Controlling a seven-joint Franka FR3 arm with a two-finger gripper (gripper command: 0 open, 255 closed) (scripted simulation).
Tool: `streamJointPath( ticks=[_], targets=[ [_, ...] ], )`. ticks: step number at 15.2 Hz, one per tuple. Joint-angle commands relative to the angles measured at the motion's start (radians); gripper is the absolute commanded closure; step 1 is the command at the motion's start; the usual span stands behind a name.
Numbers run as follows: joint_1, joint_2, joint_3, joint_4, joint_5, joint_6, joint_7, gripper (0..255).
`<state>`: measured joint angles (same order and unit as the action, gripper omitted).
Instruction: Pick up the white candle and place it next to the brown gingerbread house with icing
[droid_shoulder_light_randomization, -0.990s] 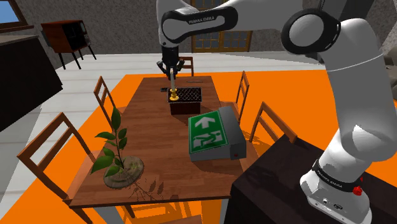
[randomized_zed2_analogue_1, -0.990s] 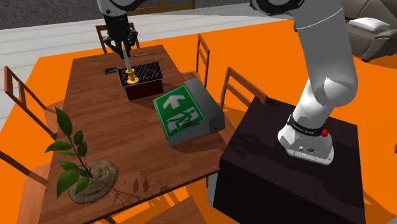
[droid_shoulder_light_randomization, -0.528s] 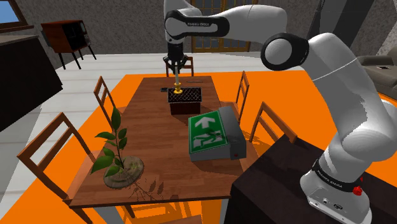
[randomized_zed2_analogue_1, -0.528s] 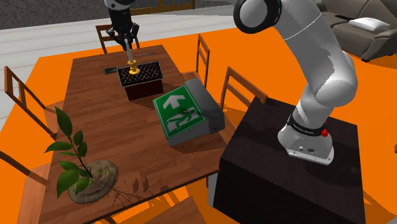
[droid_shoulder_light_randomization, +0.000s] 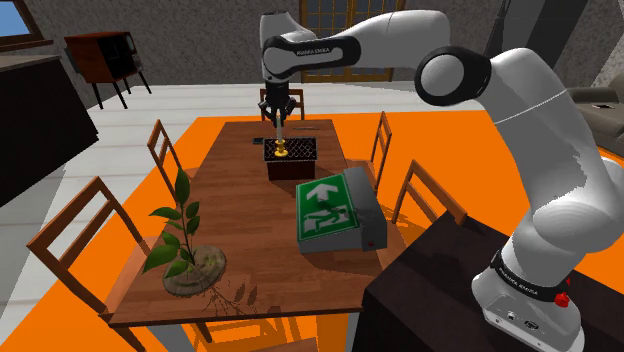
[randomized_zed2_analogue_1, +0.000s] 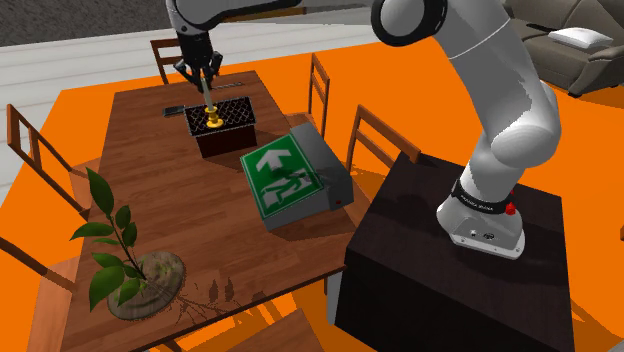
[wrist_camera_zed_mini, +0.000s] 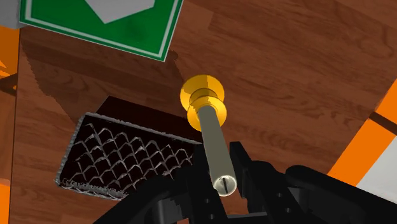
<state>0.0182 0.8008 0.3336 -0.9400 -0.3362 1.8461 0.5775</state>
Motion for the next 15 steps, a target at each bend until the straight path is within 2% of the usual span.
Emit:
streamJointPath(
  ticks=[1, 15],
  targets=[
    [-0.002, 0.005, -0.001, -0.018, -0.002, 0.023, 0.003, 255],
    [-0.021, 0.028, -0.010, -0.168, -0.020, 0.191, 0.035, 255]
  ],
)
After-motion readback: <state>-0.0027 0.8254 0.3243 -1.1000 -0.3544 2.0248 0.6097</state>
